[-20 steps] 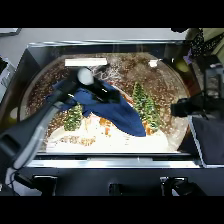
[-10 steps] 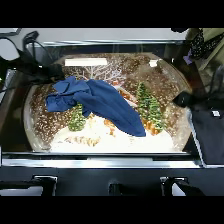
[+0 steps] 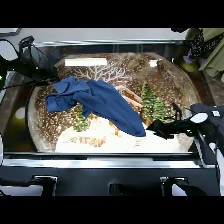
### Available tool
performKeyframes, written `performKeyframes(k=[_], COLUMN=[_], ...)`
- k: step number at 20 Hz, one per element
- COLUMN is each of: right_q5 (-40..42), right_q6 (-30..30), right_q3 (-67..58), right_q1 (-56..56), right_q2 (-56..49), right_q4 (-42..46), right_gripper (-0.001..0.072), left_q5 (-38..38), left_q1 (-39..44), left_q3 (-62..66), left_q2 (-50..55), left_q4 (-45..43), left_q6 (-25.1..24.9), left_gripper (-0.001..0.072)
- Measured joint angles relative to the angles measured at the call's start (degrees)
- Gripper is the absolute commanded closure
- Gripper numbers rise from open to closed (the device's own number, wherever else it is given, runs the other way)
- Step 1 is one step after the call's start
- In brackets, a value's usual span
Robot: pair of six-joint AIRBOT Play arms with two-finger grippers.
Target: Fold the clothes and pants, and hang the long-sleeved shirts on hangers.
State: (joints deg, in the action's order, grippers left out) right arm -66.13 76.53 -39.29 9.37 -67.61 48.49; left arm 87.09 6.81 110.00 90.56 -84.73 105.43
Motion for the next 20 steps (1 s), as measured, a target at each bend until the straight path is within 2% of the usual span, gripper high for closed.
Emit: performKeyframes(k=[12, 14, 15, 16, 18, 20], right_q5=[8.41, 8.83, 9.05, 9.57, 11.26, 12.41], right_q6=[1.75, 2.86, 3.43, 3.76, 4.50, 4.92], right_q3=[1.79, 1.73, 1.70, 1.70, 1.81, 1.81], right_q1=[-4.85, -6.93, -7.91, -8.83, -9.86, -10.40], right_q2=[-5.14, -6.29, -6.99, -7.65, -8.52, -8.90], right_q4=[-2.23, -2.69, -3.10, -3.08, -2.89, -2.84], right_gripper=[0.0164, 0.0186, 0.0253, 0.0371, 0.0656, 0.0678], left_q5=[0.15, 0.15, 0.15, 0.15, 0.15, 0.15], left_q1=[0.00, 0.00, -0.02, -0.11, -0.57, -2.16], left_q3=[0.00, 0.00, 0.00, 0.00, 0.00, 0.00], left_q2=[0.46, 0.46, 0.46, 0.44, 0.24, -0.26], left_q4=[-0.22, -0.22, -0.20, -0.13, -0.13, 0.09], left_q6=[0.02, 0.00, 0.02, 0.02, 0.00, 0.00], left_gripper=[0.0157, 0.0156, 0.0156, 0.0156, 0.0156, 0.0156])
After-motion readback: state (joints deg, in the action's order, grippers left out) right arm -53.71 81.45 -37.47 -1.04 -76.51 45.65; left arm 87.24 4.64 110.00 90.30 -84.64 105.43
